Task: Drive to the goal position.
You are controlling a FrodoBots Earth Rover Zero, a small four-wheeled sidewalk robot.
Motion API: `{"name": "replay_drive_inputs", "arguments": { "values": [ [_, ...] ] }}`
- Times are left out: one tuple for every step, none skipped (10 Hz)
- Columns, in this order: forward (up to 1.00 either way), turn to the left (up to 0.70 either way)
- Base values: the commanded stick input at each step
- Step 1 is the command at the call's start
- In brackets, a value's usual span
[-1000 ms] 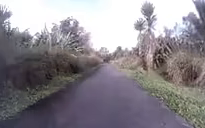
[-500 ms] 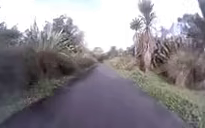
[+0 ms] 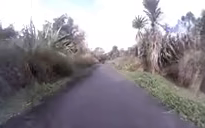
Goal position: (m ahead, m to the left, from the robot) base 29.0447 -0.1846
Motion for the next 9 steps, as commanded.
{"name": "replay_drive_inputs", "arguments": {
  "values": [
    [0.85,-0.15],
    [0.85,0.00],
    [0.85,0.00],
    [0.85,0.00],
    [0.85,0.00],
    [0.85,0.00],
    [0.85,-0.03],
    [0.85,-0.06],
    [0.85,-0.09]
  ]
}}
